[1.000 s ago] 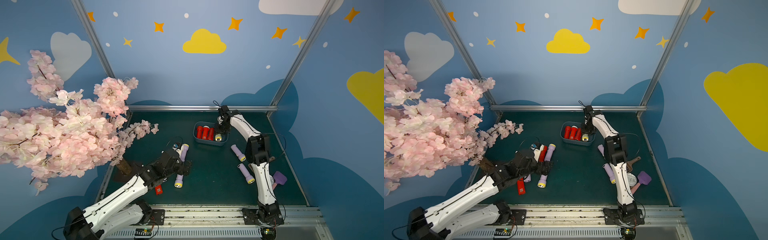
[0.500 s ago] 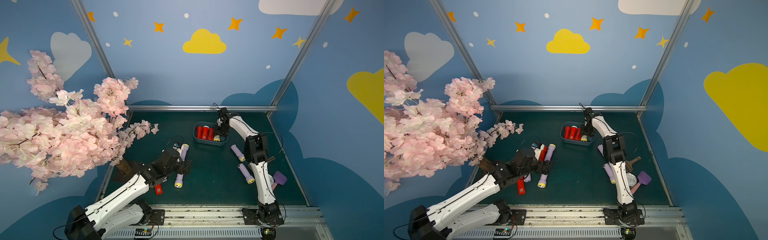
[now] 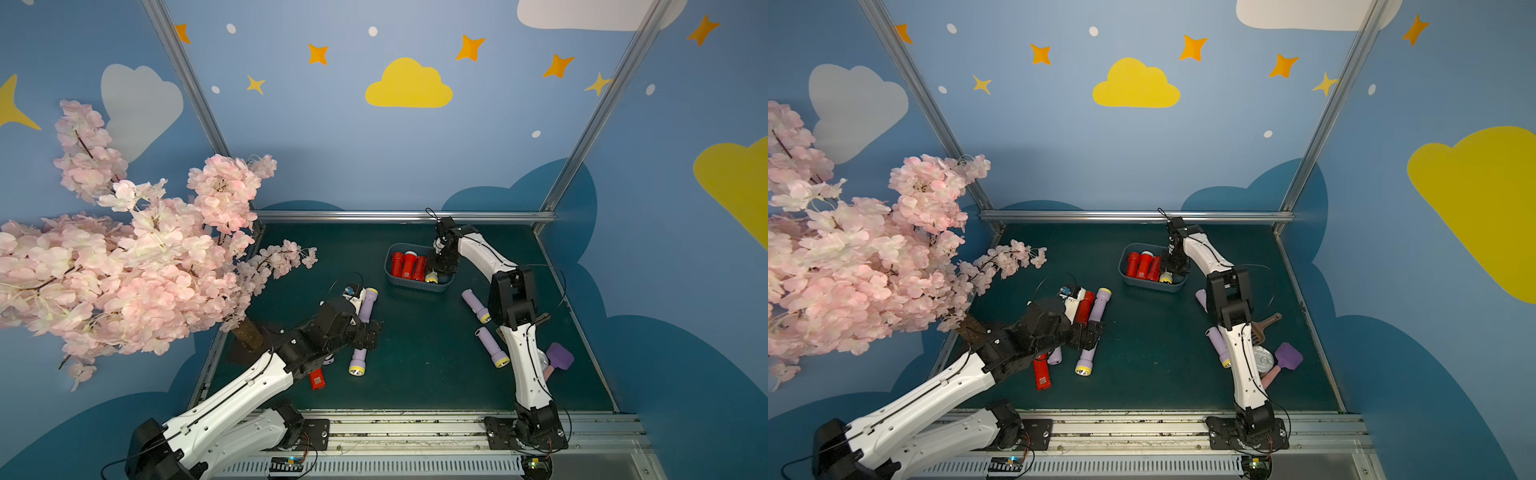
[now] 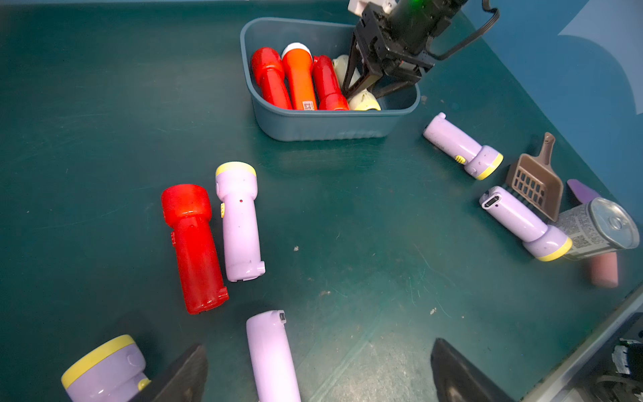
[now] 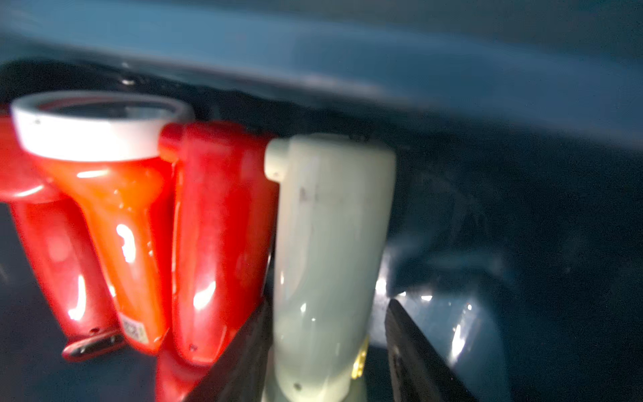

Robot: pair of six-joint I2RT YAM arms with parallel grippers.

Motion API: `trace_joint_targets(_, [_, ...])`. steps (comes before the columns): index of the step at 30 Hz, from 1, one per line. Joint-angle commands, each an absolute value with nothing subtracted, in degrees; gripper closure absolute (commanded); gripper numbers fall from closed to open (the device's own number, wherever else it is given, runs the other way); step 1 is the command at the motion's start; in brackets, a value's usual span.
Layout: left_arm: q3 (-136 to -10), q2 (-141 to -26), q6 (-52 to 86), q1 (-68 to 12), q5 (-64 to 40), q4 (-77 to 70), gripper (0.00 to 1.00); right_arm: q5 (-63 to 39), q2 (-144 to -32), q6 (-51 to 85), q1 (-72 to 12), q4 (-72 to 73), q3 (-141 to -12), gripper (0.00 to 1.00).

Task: Put the flashlights into the storage boxes
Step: Place the flashlight at the storage box.

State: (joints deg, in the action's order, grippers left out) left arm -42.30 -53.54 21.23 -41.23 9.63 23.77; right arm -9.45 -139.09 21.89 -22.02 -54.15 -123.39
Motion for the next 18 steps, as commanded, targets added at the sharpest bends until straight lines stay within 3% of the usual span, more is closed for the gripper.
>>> trace_joint_targets(1, [-43.5, -52.0, 21.8, -40.9, 9.0, 25.0, 0.01, -8.9, -132.2, 21.2, -22.8, -53.5, -122.0, 0.45])
trace_joint_targets(9, [-43.1, -50.3, 22.7, -41.0, 4.6, 25.0, 0.01, -7.0, -122.8, 19.8, -23.1, -54.6, -117.2, 0.45])
trace_joint_targets(18, [-44.1, -51.9, 25.2, -42.4, -0.5, 23.1, 0.01, -4.1, -105.1, 18.8, -23.7, -51.1, -94.5, 0.45])
